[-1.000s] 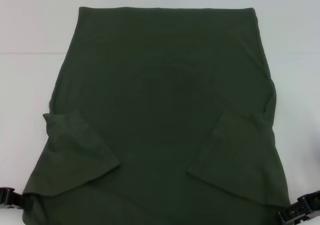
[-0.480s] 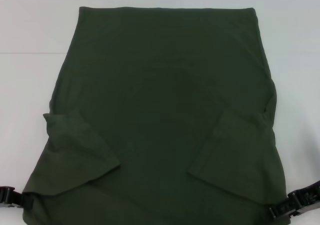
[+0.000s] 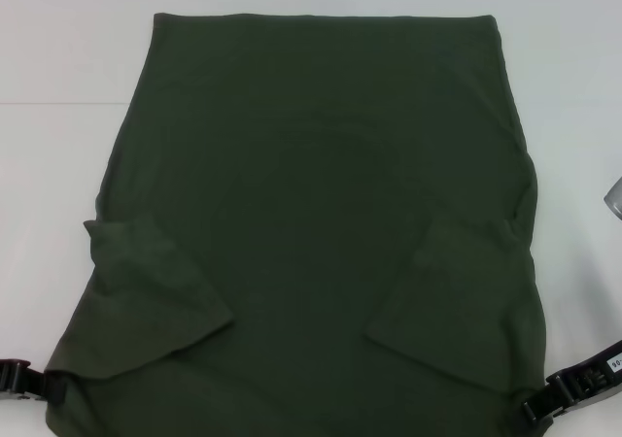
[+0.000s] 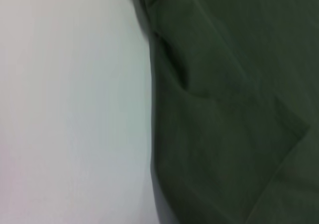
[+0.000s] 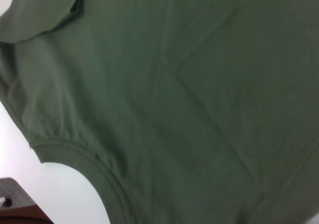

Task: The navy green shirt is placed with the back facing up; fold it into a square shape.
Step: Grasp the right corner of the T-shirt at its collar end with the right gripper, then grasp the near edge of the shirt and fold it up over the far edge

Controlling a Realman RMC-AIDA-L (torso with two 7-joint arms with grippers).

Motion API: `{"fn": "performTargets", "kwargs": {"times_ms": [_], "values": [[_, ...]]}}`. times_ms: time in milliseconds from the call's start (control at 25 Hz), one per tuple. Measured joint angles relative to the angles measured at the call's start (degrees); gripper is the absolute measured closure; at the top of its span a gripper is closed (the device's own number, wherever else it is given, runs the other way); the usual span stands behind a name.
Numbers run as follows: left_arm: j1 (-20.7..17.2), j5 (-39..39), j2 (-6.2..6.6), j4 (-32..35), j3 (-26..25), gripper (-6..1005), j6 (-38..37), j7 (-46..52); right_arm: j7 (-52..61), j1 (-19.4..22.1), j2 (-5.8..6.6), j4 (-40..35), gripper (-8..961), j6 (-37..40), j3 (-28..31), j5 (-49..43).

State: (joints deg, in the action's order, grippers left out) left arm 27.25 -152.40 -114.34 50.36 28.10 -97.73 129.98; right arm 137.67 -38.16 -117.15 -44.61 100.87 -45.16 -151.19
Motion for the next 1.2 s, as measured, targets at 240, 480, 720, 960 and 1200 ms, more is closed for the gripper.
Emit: {"fn": "performTargets", "kwargs": {"times_ms": [240,480,720,960,1200], "values": [[0.0,0.0,0.0,0.0,-0.1,1001,0.0,-0.1,0.3,-0.3,0.07,-0.1,774,0.1,-0.1,0.0],[0.1,1.0,0.49,0.0,-0.1,1001,-0.3,0.0,0.4,-0.6,0.24,-0.3,879,0.3,-0.1,0.3],[0.2,1.7,0.73,-0.1,-0.2,1001,-1.7,-0.1,-0.9,-1.0,0.5,-0.1,884,1.4,0.3,0.5],[0.4,3.0,3.06,-3.9,-0.2,1001,-7.1,-0.9,-5.3,-0.3,0.73,-0.6,883,5.9,0.7,0.6],[0.3,3.0,4.52,-7.4,-0.1,1001,-11.2,-2.6,-11.5,2.1,1.62,-0.1,885,9.8,0.9,0.5]]}}
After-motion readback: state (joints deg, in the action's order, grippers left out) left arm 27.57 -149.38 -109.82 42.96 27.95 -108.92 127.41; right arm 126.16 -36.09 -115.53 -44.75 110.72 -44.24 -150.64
